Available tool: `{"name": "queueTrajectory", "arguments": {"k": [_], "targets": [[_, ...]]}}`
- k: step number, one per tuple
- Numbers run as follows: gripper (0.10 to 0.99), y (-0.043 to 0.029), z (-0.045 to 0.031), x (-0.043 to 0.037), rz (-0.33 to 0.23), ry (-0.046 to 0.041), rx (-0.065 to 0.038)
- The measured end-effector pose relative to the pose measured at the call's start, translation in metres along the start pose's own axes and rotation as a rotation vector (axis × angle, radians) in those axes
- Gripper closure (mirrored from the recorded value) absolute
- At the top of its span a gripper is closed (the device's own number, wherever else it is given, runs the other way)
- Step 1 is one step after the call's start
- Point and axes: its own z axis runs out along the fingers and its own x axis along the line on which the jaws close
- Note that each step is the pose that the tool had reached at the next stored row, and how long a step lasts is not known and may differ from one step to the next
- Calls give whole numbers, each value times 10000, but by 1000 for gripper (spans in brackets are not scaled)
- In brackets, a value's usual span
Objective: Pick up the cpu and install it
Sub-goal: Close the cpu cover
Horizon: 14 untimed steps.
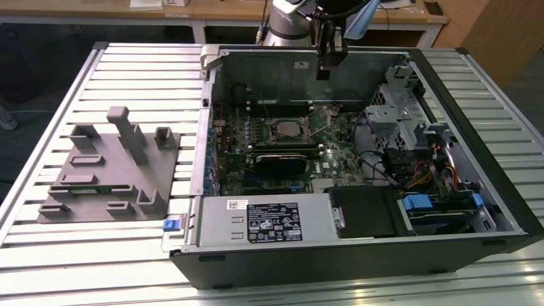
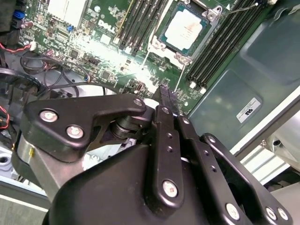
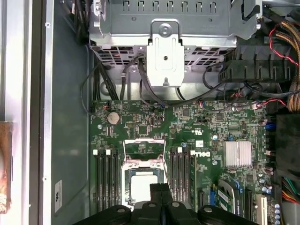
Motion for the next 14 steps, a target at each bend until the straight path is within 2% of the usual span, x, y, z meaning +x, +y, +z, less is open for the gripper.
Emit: {"name": "queueTrajectory", "arguments": {"k": [3,8,9,13,14], "targets": [[980,0,-9,-3,0,3,-1],[980,0,21,-21,1,16,1],[980,0,26,-22,1,60,4],[980,-1,50,-20,15,459,15],[980,-2,62,-20,17,502,15]]}}
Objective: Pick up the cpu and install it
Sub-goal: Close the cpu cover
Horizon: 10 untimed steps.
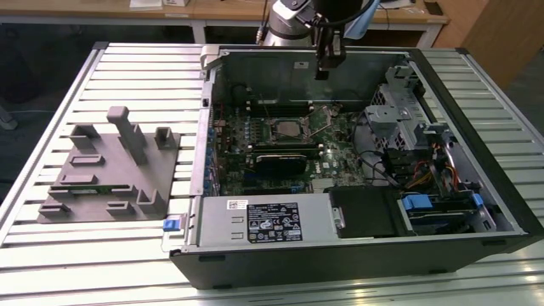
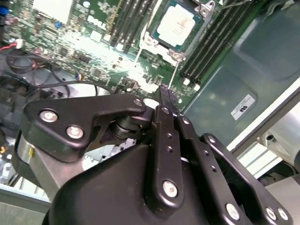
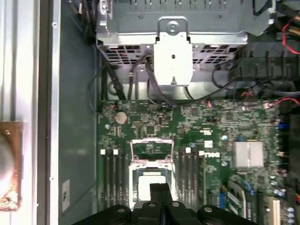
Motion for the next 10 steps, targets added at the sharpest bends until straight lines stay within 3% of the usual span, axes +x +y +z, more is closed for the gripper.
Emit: {"name": "queueTrajectory", "arguments": {"k": [10], "targets": [[980,0,56,-2,-1,2,1]]}}
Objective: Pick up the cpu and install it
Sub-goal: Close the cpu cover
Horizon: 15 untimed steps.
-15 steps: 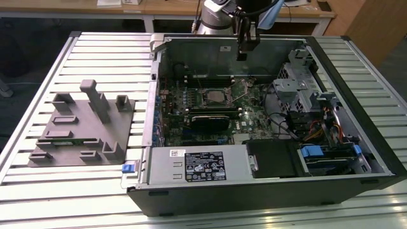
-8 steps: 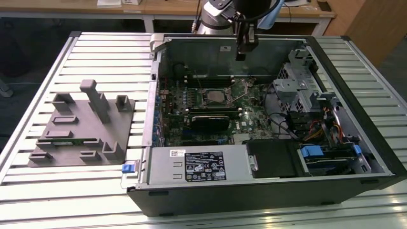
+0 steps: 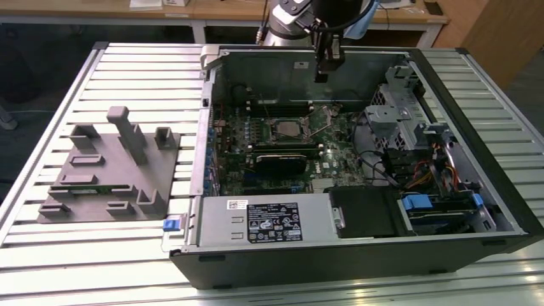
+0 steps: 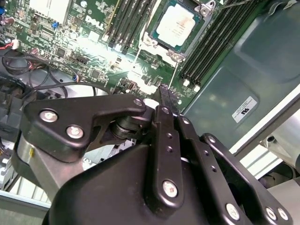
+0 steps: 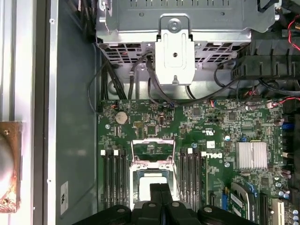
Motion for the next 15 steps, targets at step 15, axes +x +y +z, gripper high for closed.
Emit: {"name": "queueTrajectory", "arguments": {"k": [15], "targets": [[980,77,173,-2,0,-6,45]]}}
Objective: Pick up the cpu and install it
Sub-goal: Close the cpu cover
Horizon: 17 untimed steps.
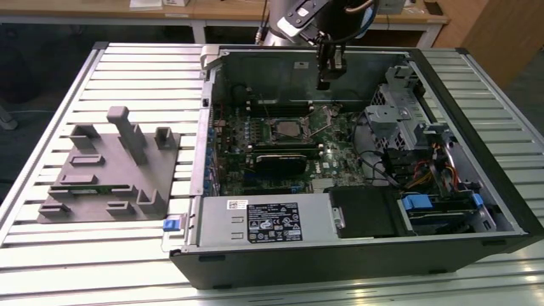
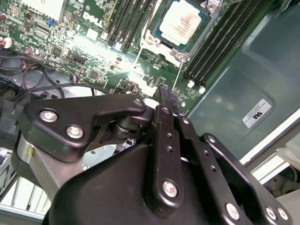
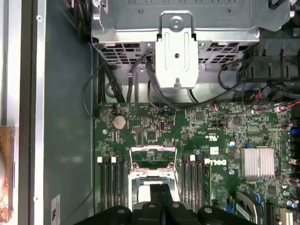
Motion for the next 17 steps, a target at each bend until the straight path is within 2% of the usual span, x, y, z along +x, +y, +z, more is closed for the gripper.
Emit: {"name": "queueTrajectory", "arguments": {"k": [4,12,17], "targets": [[980,51,22,1,0,5,3],[980,72,147,-1,-101,7,7],[980,144,171,1,-102,5,12]]}}
